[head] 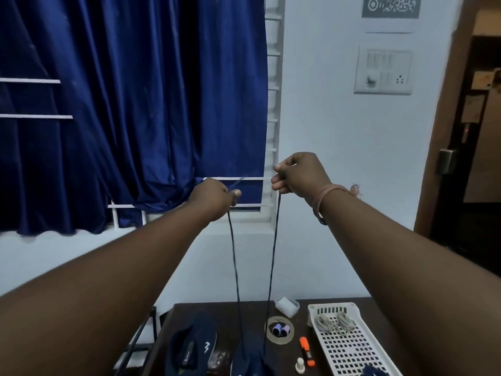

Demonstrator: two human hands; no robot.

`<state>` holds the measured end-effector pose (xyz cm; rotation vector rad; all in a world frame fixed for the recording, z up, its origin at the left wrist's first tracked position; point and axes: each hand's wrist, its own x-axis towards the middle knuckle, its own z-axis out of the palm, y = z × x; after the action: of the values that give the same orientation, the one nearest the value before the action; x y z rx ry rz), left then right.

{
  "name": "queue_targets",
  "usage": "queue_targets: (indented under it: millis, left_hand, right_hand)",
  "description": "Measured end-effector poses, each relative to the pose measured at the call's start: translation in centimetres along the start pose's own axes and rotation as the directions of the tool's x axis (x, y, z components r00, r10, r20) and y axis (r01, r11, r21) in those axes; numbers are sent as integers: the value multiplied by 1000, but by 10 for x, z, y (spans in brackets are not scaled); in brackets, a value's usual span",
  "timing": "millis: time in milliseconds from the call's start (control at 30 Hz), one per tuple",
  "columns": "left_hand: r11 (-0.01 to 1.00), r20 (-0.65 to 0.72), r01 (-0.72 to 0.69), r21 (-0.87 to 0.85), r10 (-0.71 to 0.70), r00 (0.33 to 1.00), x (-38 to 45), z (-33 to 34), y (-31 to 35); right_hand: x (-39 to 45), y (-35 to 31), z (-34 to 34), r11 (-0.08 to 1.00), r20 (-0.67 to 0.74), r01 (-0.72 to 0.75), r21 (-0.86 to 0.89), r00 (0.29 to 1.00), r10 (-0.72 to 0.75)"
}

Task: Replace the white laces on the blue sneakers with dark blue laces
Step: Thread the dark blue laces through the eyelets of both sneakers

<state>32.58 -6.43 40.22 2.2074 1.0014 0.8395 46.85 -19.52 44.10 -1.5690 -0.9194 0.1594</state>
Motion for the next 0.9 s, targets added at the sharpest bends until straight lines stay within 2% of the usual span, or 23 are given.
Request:
queue_targets:
  millis: [100, 200, 267, 400, 500, 700, 900]
  left_hand:
    - [987, -16, 22, -158, -25, 1000, 5, 2, 7]
    - [905, -5, 34, -424, -40, 999, 9, 6, 13]
    - [849, 22, 41, -526, -35, 999, 7, 8, 20]
    - [795, 51, 37, -605, -7, 999, 6, 10, 31]
    - [766, 36, 32, -642, -11, 999, 7, 14, 35]
    - [892, -68, -43, -451, 14, 998, 9, 20, 37]
    - [959, -166, -98, -266, 54, 985, 16, 14, 46]
  right_hand:
    - [-2, 0, 2, 997, 26, -38, 61, 999, 36]
    - [-1, 3, 5, 996, 25, -24, 89, 999, 22]
    - [1, 4, 7, 993, 33, -29, 116, 999, 25]
    - [4, 4, 11, 961, 77, -124, 246, 991, 108]
    - [4, 4, 11, 946, 73, -171, 275, 985, 157]
    - [5, 3, 12, 967, 32, -115, 226, 993, 111]
    - [10, -1, 14, 981, -73, 15, 194, 997, -1]
